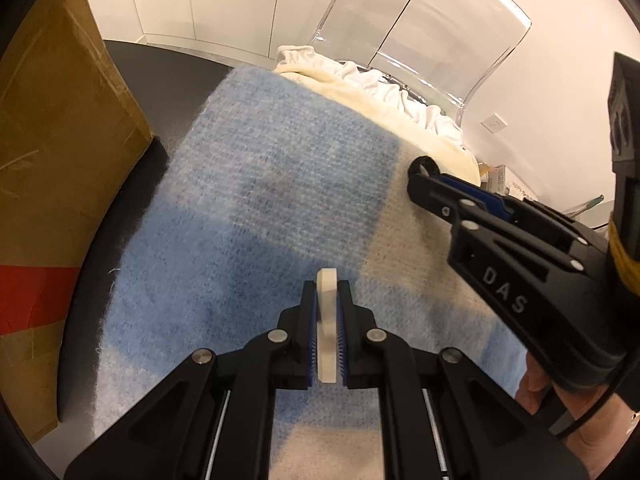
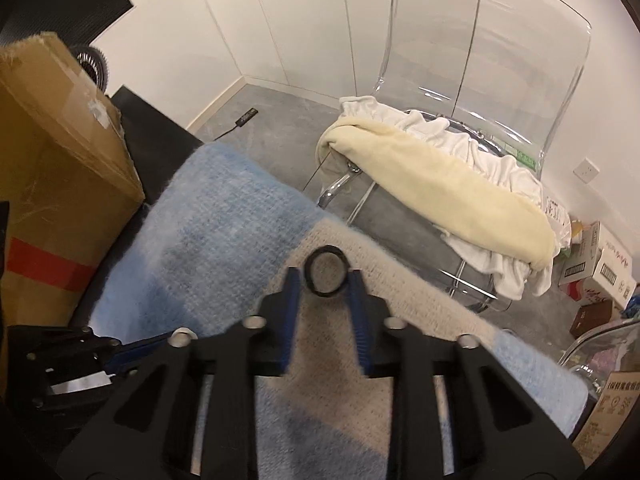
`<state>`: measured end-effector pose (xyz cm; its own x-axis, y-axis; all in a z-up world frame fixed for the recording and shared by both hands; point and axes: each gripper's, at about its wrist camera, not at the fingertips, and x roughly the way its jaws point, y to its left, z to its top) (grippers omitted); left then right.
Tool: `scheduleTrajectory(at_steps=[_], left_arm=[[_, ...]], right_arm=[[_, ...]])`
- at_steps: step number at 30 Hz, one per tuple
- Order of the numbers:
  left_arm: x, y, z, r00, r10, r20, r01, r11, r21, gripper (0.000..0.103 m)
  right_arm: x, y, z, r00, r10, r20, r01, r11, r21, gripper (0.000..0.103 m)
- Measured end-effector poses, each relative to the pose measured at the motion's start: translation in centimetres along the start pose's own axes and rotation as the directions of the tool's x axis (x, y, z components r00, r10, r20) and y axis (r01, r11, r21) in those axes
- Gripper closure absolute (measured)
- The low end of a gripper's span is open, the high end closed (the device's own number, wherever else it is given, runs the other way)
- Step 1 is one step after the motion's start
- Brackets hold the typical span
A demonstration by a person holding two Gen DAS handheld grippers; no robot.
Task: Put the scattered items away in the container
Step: 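Reach the right gripper to the black hair tie and grasp it, then carry the nail file in the left gripper while the right carries the hair tie toward the box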
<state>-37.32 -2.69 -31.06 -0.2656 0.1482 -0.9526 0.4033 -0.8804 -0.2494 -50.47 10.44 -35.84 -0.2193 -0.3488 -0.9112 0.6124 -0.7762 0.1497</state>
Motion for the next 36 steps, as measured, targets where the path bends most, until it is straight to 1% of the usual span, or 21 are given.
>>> scheduleTrajectory(at_steps=[1, 3, 8, 13, 14, 16, 22, 28, 34, 36], left_arm=[[-0.7, 0.0, -0.8, 1.0, -0.001, 0.0, 0.001, 1.0, 0.005, 0.094], [-0.6, 0.0, -0.6, 1.0, 0.0, 0.0, 0.0, 1.0, 0.009, 0.094], [-0.4, -0.4, 0.1, 1.0, 0.002, 0.005, -0.002, 1.0, 0.006, 0.094], [-2.7, -0.3, -0.9, 1.0, -0.004, 0.007, 0.004, 1.0, 0.003, 0.094], [-2.5, -0.7, -0.7, 1.0, -0.003, 0.008, 0.003, 1.0, 0.006, 0.094], [-3.7, -0.9, -1.1, 1.0, -0.003, 0.013, 0.003, 1.0, 0.014, 0.094], [-8.9, -0.9, -3.9, 0.999, -0.026, 0.031, 0.025, 0.999, 0.04, 0.094], [-14.5, -0.9, -7.7, 0.998, -0.045, 0.053, 0.04, 0.995, 0.089, 0.094], [-20.0, -0.5, -10.8, 0.993, -0.074, 0.089, 0.061, 0.988, 0.14, 0.094], [-21.1, -0.3, -11.3, 0.992, -0.083, 0.098, 0.067, 0.985, 0.159, 0.094]], right_arm=[[0.1, 0.1, 0.0, 1.0, -0.002, -0.002, 0.002, 1.0, -0.007, 0.083], [0.0, 0.4, 0.0, 1.0, -0.003, -0.002, 0.003, 1.0, -0.019, 0.085], [-1.3, 1.4, -0.1, 1.0, 0.002, 0.01, -0.001, 0.999, -0.036, 0.085], [-4.3, 3.1, -0.9, 1.0, 0.011, 0.017, -0.01, 0.999, -0.036, 0.085], [-5.0, 3.4, -1.1, 1.0, 0.012, 0.018, -0.012, 0.999, -0.036, 0.085], [-6.2, 4.1, -1.5, 1.0, 0.016, 0.021, -0.015, 0.999, -0.036, 0.085], [-11.9, 6.8, -3.6, 0.999, 0.022, 0.041, -0.021, 1.0, -0.021, 0.085], [-18.5, 10.6, -6.6, 0.997, 0.019, 0.075, -0.018, 1.0, -0.011, 0.085], [-24.1, 14.1, -10.0, 0.995, 0.024, 0.102, -0.028, 0.999, 0.037, 0.085], [-25.8, 15.2, -11.2, 0.994, 0.029, 0.11, -0.036, 0.997, 0.062, 0.085]])
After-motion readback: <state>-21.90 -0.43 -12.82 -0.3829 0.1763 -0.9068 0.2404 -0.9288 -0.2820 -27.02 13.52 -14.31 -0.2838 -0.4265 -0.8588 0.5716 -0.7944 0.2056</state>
